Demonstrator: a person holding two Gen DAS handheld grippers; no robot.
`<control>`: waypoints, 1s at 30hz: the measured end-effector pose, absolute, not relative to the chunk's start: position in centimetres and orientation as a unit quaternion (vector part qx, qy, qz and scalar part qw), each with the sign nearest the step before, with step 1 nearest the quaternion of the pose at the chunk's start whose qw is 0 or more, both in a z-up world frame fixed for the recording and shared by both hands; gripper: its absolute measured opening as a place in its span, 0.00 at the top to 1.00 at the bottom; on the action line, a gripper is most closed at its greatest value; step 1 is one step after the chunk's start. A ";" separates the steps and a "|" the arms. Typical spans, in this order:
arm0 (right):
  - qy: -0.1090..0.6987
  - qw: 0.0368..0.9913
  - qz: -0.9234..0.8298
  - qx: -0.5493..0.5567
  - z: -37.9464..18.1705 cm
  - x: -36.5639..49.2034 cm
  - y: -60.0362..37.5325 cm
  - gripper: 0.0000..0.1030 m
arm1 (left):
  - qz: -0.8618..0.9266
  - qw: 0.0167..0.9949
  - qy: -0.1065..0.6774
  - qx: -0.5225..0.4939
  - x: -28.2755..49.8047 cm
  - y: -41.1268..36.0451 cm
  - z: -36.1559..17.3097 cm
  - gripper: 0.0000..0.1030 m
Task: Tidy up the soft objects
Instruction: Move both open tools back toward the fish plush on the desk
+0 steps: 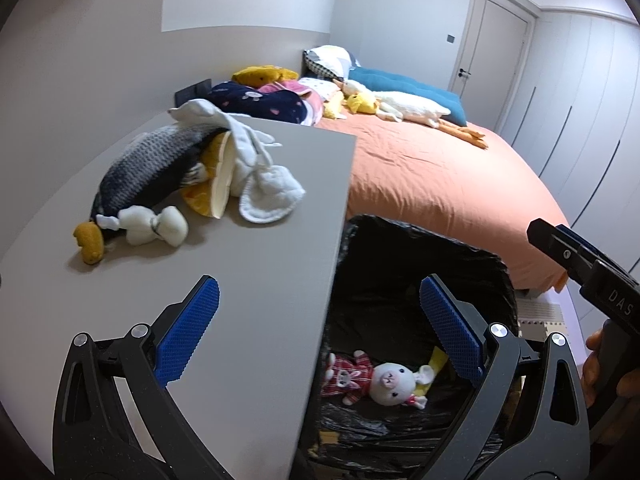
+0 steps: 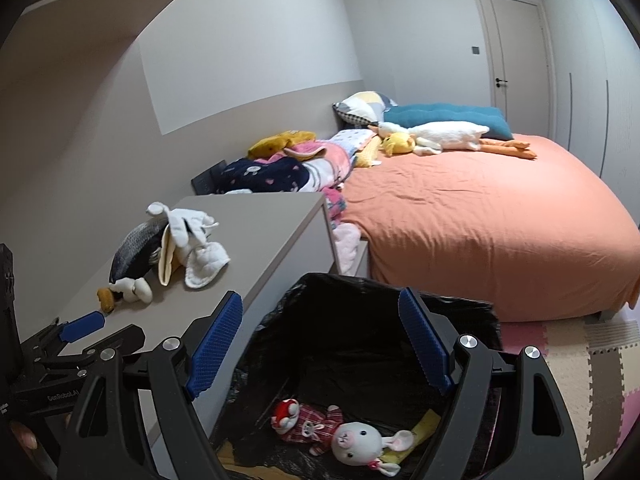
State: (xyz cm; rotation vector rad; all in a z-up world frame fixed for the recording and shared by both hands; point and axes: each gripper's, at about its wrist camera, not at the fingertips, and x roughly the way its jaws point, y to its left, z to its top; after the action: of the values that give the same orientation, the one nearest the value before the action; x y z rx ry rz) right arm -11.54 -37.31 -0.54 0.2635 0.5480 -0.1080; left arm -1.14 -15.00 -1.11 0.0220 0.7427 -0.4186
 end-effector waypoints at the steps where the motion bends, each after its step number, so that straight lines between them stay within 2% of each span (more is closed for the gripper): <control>1: 0.271 0.953 -0.050 0.128 -0.6 -11.2 -36.9 0.22 | -0.200 0.911 0.360 0.010 -1.0 -14.6 -1.1 0.06; 30: 0.321 0.941 0.069 0.085 -2.1 -2.4 -26.7 0.21 | -0.074 0.922 0.379 -0.025 5.3 -2.7 -2.9 0.06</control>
State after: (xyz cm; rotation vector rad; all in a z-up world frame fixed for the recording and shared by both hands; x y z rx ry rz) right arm -2.36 -26.66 -2.07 0.1732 0.6540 0.1402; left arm 5.30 -2.67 -2.92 -0.0508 0.7784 -0.1519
